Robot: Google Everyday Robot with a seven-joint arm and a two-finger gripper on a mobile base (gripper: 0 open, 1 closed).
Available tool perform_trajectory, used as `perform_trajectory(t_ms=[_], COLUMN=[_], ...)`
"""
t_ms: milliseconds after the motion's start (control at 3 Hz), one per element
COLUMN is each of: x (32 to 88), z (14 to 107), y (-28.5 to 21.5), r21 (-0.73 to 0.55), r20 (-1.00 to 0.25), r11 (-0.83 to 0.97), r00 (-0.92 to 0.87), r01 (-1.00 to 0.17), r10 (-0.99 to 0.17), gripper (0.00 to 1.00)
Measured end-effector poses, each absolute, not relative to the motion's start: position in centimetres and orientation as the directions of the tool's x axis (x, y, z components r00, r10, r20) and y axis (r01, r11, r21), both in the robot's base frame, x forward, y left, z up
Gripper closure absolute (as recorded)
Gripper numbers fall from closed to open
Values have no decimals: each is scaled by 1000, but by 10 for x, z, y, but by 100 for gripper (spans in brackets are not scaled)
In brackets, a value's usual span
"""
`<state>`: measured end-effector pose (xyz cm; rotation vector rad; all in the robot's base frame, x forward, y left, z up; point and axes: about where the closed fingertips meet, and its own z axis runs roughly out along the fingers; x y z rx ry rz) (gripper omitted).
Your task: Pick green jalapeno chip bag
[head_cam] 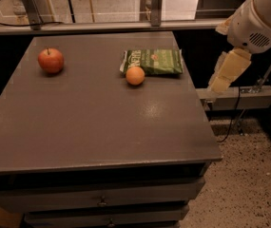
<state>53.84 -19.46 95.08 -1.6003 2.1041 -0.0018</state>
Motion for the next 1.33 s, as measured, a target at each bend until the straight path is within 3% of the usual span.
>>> perform_trajectory(t_ms=[1333], x=[691], z=[883], y=[-148], r21=[-271], r20=[-501], r11=[387], r00=[-214], r01=[-881], r10=[-839], gripper=[0])
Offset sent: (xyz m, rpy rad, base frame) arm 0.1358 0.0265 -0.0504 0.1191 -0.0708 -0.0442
